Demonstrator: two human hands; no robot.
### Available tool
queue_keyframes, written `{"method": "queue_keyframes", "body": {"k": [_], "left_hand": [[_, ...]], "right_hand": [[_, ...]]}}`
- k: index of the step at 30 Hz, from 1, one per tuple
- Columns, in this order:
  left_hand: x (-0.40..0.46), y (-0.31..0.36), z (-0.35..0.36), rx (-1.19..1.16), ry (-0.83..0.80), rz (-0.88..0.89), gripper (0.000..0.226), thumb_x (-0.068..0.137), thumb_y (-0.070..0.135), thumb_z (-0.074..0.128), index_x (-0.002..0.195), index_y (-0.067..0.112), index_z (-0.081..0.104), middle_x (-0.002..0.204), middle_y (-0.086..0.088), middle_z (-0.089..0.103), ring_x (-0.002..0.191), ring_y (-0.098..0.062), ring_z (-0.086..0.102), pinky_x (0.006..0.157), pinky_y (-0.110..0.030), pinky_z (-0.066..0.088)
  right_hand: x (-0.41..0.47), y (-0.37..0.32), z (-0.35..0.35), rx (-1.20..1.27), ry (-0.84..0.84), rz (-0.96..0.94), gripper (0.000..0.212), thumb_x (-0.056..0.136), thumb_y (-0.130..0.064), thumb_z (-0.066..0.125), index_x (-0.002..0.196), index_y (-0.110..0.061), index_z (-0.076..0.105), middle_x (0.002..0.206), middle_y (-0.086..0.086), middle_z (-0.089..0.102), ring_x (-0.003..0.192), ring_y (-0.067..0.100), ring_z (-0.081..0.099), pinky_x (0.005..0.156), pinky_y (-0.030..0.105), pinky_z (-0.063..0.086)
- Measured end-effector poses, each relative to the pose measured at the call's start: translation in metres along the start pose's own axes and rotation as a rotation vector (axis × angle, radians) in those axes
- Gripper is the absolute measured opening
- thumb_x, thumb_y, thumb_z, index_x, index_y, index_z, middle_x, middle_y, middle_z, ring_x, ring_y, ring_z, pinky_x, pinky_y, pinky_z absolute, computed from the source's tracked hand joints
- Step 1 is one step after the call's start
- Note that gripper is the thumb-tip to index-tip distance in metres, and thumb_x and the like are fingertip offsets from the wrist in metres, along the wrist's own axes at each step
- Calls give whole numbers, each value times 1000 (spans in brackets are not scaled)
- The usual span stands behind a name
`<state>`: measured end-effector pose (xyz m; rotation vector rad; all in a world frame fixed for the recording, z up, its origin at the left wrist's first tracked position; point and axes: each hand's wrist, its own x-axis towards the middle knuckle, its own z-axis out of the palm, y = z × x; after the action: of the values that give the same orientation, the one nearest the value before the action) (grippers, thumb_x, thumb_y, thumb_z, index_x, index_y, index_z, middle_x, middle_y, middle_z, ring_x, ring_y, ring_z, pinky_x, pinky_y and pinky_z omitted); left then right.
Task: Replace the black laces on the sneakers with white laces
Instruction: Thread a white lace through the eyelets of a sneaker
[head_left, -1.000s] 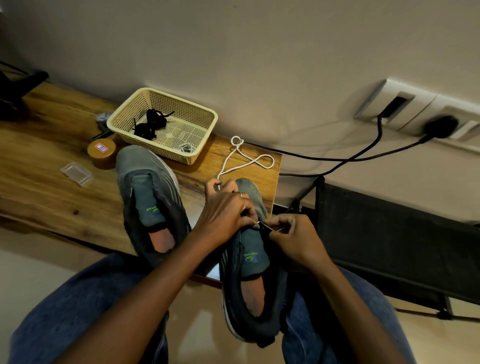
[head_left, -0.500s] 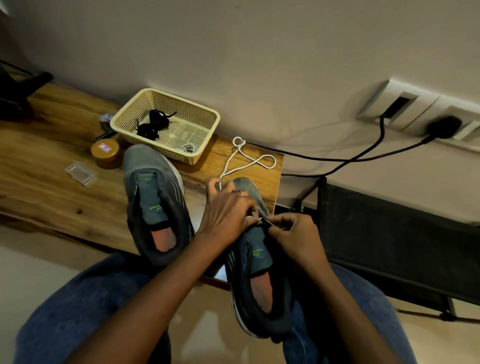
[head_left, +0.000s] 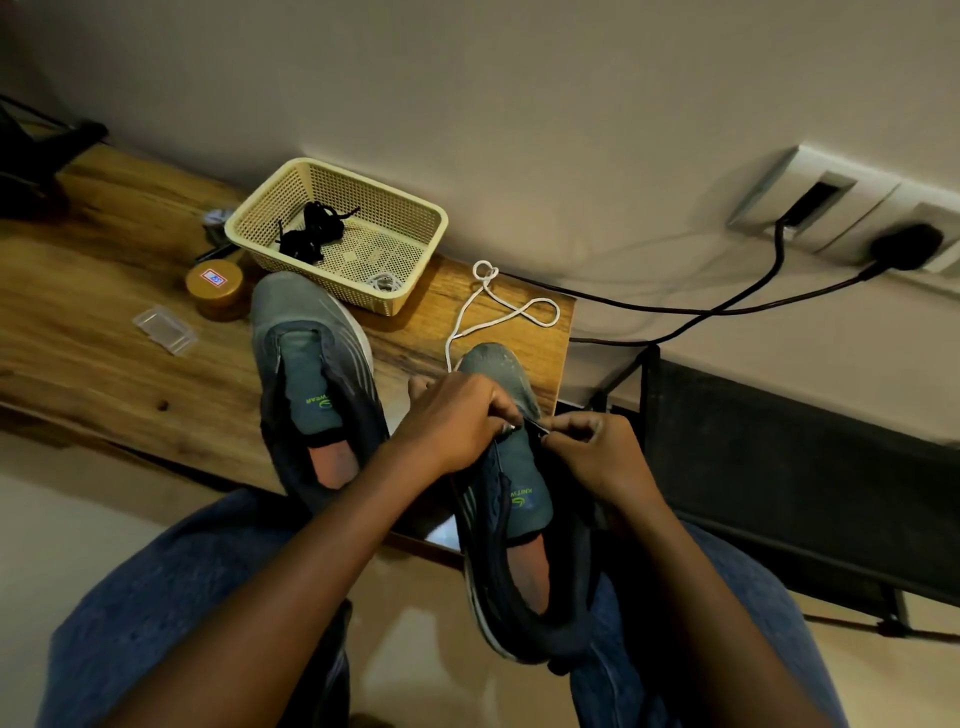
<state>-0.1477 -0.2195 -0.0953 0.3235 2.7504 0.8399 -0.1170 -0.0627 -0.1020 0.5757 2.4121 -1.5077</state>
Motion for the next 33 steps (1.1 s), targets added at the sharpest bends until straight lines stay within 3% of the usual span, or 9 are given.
{"method": "queue_keyframes", "body": {"k": [3,5,9,13,17,22,25,29,33], "left_hand": [[0,3,0,-39,138,-40,8,80,35,73,88,32,73,87,13,72,93,-6,60,88,-29,22],[0,3,2,-41,180,-59,7,78,36,75,82,32,71,82,13,70,88,-6,59,85,-29,21],[0,5,5,-43,192,-76,6,77,34,75,79,30,72,83,13,64,87,-9,55,82,-32,26],[0,8,8,-51,169,-79,4,80,32,71,80,29,73,80,9,69,86,-12,59,82,-32,28],[0,8,10,-77,136,-42,6,82,30,72,84,27,76,89,3,74,89,-17,64,86,-36,47],[1,3,7,-140,89,-10,11,85,20,71,93,22,77,98,1,74,89,-14,67,83,-33,52],[2,1,6,-182,110,-15,11,81,18,74,89,25,77,90,5,74,83,-10,67,80,-30,53],[3,3,7,-218,146,-22,14,76,27,77,87,29,68,75,15,72,77,0,64,92,-30,37],[3,3,2,-247,93,-10,23,80,31,73,92,33,54,81,18,72,86,2,62,75,-28,18]], "right_hand": [[-4,-5,1,179,-26,51,22,84,8,59,76,-7,72,67,5,69,60,11,63,60,23,53],[-7,-9,1,237,-53,74,23,85,12,54,82,-1,72,63,1,67,51,3,61,52,15,51],[-9,-10,0,320,-78,129,27,84,14,52,77,-3,71,58,-1,68,50,4,62,50,15,51],[-7,-10,0,356,-70,171,21,84,14,54,87,3,71,62,1,68,51,3,63,51,13,51],[-7,-9,-1,356,-76,184,24,84,14,53,84,-1,71,62,1,68,52,5,64,52,15,52],[-7,-9,1,364,-74,176,25,84,14,52,82,-2,71,66,3,69,53,4,64,51,15,52],[-9,-11,0,360,-77,151,28,84,14,52,77,-6,70,60,0,68,51,4,63,50,14,50],[-5,-5,4,24,0,-18,18,84,1,61,93,-10,71,70,4,64,61,10,55,59,23,45],[-4,-7,5,-185,80,-309,18,85,-6,65,93,-20,72,82,-3,67,70,6,61,68,24,50]]}}
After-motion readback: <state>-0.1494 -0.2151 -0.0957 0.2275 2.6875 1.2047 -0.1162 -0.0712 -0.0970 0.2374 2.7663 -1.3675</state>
